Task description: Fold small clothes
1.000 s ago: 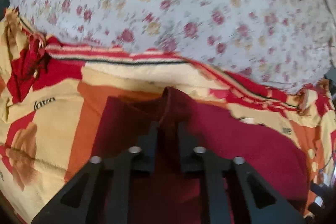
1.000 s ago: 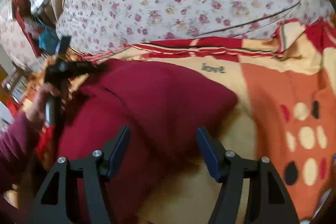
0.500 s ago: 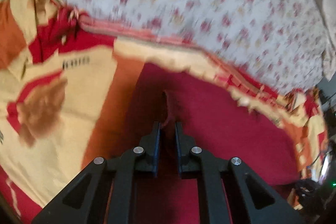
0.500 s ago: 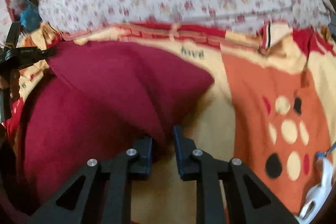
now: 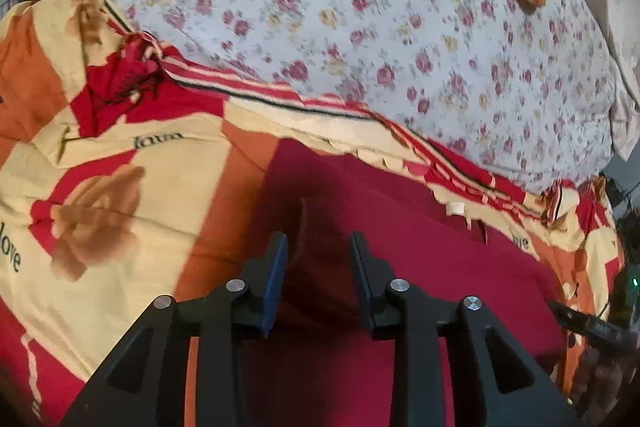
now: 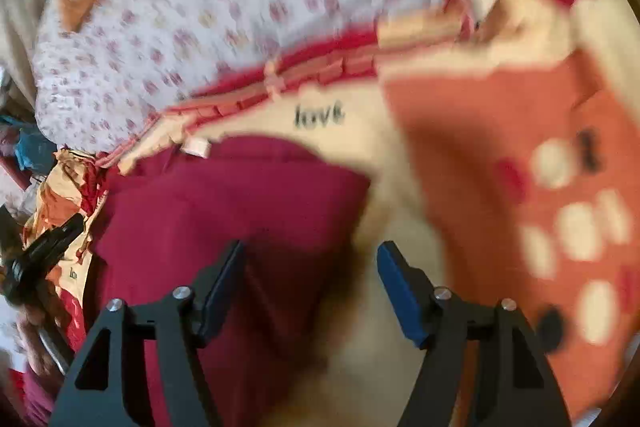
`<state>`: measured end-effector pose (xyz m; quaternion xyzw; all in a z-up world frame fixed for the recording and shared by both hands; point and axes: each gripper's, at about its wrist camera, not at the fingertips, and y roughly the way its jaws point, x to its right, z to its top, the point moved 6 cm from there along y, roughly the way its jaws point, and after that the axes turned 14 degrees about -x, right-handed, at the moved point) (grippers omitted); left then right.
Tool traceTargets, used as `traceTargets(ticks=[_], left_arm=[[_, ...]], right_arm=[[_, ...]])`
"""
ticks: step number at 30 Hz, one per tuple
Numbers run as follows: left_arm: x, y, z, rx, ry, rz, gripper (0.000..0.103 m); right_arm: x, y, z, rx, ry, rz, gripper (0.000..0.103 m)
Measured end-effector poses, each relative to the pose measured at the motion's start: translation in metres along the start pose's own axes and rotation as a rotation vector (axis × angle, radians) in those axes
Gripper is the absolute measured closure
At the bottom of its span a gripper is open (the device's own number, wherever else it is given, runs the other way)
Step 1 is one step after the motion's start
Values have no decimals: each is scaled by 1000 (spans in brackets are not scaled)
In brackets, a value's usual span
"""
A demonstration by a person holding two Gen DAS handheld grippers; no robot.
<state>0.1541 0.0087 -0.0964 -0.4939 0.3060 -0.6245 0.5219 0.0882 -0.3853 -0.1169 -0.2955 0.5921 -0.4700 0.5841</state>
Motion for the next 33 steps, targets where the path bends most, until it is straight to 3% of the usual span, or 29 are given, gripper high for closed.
traceTargets(ticks=[2,4,5,7,9,11,12,15,17,19,20,22,23,26,28,33], left_arm=[[1,10,-3,-29,16,39,93],[-2,22,-9,-67,20,61,93],[-4,27,-13,-81,23,50,90],[-2,29,-17,-53,49,55,89],[0,30,-19,-47,68,77,89],[0,27,-19,-53,62,73,89],[-1,26,-19,-56,57,65,89],[-6,22,-17,-63,35,34,89],[-9,20,-17,-63,12,20,89],[-9,15,-21,-60,-10,20,89],[-8,11,-23,-55,-12,21,89],[-7,-2,-30,-39,-4,27,89],[-8,-7,-33,-34,1,34,89],[-13,-27,-45,-16,6,49,89],[-18,-38,-56,-4,-2,39,89],[-23,-53,-85,-8,-15,9,88]], right_arm=[[-6,11,10,8,-25,28,71],[-10,3,17,65,-92,-52,83],[-11,-4,16,102,-129,-111,84],[-4,-6,19,123,-163,-230,84],[5,10,17,68,-152,-234,83],[8,5,16,76,-122,-226,67],[8,-2,13,75,-104,-226,65],[-11,-32,5,131,-138,-181,64],[-34,-38,-10,149,-218,-196,63],[-47,-23,-25,93,-295,-247,64],[-47,-10,-33,48,-316,-314,67],[-46,2,-45,29,-335,-368,68],[-46,-1,-51,49,-342,-366,67],[-41,-9,-65,2,-318,-333,67],[-37,-24,-71,44,-297,-331,66],[-26,-52,-85,95,-183,-196,48]])
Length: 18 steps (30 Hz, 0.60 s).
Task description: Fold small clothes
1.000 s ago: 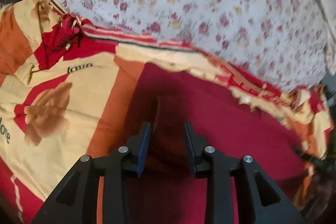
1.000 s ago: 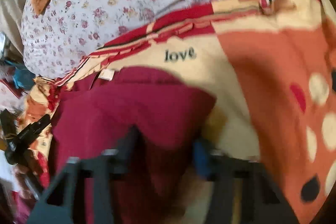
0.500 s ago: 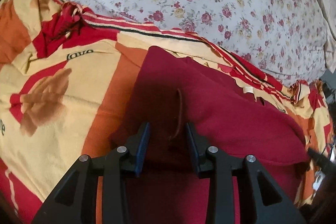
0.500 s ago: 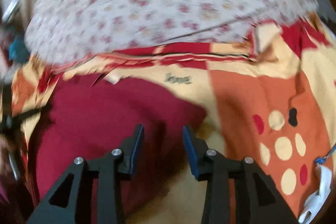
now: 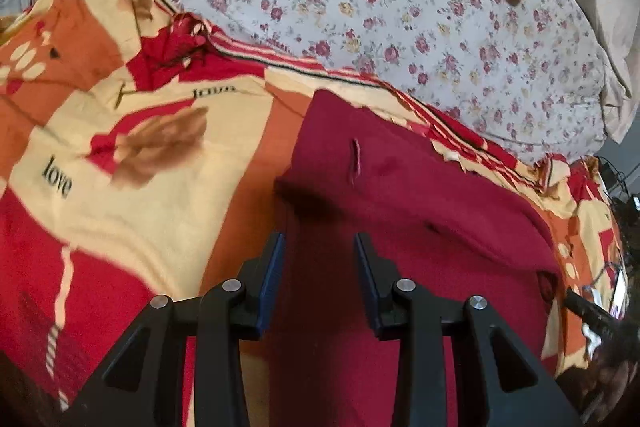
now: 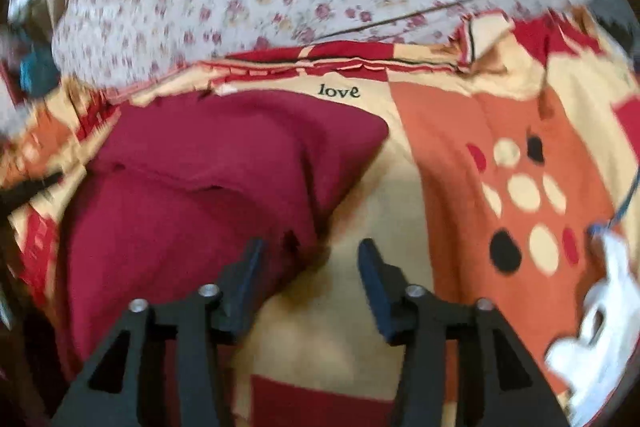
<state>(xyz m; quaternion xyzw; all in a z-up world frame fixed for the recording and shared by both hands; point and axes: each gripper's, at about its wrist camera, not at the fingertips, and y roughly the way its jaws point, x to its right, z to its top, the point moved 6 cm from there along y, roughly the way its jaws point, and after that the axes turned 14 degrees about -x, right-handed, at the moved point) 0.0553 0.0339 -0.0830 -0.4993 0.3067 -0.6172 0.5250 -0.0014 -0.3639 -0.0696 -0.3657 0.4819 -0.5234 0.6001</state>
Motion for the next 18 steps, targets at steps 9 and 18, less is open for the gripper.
traceTargets(ticks=[9,18], left_arm=[[29,1,-61,-85,112,-33,87],[39,9,-105,-151,238,82,87]], right_arm=[[-21,0,-30,-62,-4,93,39],[-77,18,-92,-197,-176,148,39]])
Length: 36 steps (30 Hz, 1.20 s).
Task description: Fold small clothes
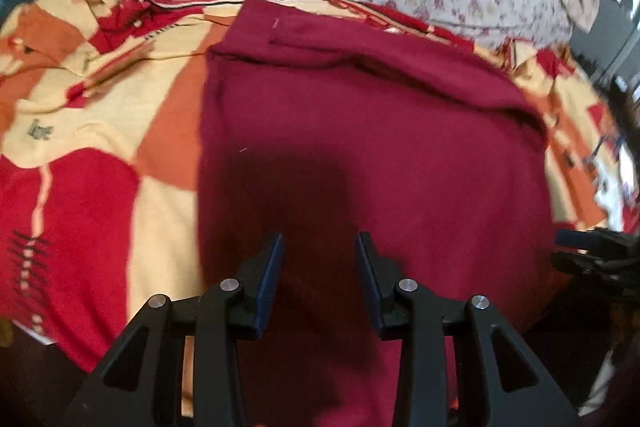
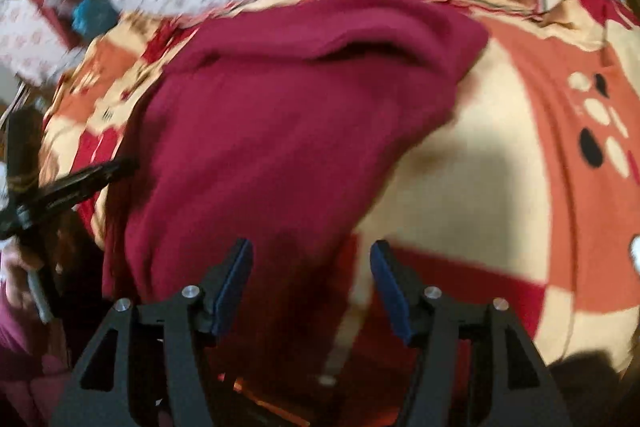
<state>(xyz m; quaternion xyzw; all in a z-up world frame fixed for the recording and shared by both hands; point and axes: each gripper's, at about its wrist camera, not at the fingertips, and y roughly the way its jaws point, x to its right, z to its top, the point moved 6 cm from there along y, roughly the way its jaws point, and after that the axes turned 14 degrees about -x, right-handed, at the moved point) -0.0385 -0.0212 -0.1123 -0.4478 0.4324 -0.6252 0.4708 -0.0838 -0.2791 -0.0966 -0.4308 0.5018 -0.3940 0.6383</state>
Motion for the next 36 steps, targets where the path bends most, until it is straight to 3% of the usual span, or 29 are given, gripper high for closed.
traceTargets(ticks=[6,12,18,25,31,36], left_arm=[[-40,-13,-29,-35,-66,60,87],[-75,-28,-57,-31,-159,34,87],[-68,-31,-69,-31,-173,-39,87],[-49,-15,-82,-81,-151,-79,86],[-53,-4,-91,-112,-209,-153,80],[-48,-1,-93,-114,-195,-140,78]], right_arm=[[-24,15,-43,-87,-71,43,35],[-34,38,-77,-184,-84,103,33],[-38,72,-94,-265,-46,178,32],[-39,99,-102,-272,-2,191,28],[-42,105,-103,-272,-10,194,27],[-49,108,-101,-265,-31,253,27]])
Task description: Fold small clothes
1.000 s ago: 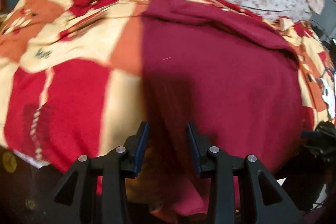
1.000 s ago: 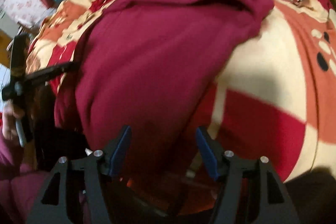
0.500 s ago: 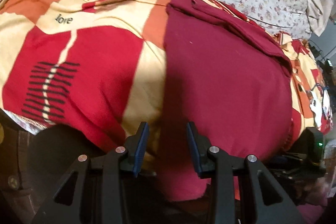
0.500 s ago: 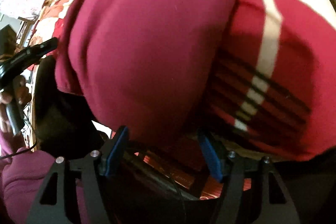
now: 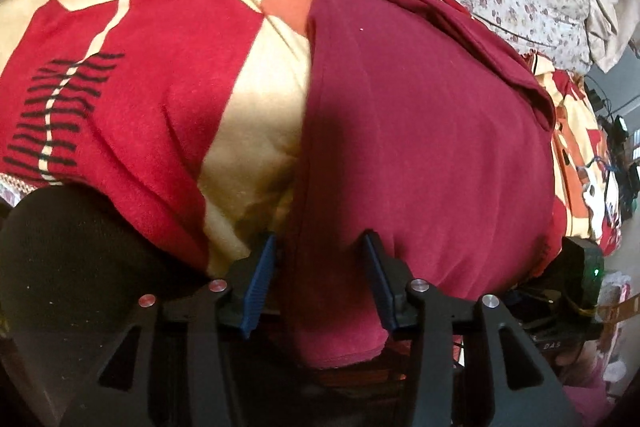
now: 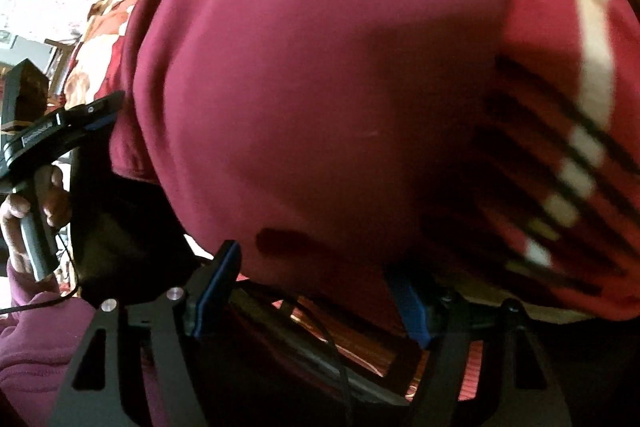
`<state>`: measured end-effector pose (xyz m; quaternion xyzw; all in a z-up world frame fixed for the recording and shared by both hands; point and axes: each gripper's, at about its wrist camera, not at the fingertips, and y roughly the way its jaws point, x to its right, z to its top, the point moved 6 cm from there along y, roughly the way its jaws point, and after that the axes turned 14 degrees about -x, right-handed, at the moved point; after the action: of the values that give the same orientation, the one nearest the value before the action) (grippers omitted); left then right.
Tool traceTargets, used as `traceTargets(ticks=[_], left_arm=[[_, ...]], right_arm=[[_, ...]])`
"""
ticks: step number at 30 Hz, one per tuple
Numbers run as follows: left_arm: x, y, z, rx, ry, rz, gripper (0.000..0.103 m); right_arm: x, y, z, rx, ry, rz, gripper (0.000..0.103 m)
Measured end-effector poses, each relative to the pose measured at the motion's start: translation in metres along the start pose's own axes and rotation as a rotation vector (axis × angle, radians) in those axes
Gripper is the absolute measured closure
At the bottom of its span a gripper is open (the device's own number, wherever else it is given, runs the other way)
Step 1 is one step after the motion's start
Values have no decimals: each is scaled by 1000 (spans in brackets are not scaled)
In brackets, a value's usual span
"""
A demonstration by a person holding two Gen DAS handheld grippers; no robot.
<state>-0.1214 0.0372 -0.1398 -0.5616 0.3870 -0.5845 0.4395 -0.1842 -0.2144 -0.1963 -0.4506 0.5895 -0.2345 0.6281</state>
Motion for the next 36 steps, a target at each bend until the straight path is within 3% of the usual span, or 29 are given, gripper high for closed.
traceTargets(ticks=[20,29,30,33,34,36], left_arm=[[7,8,3,0,50,53,76],[13,16,-4,-48,118,86,76],[14,17,-4,-54,123,85,76],[12,18,-2,-74,116,58,76],[11,18,-2,-83,115,48,76],[11,18,-3,-96,118,23,86]], right_arm=[[-12,6,3,-5,-16,12,28],[-9,11,5,-25,-7,23,29],[-10,11,5,-24,-8,22,32],[-13,10,5,-14,-18,19,56],[-13,9,5,-8,-20,19,68],[-15,4,5,9,-29,23,79]])
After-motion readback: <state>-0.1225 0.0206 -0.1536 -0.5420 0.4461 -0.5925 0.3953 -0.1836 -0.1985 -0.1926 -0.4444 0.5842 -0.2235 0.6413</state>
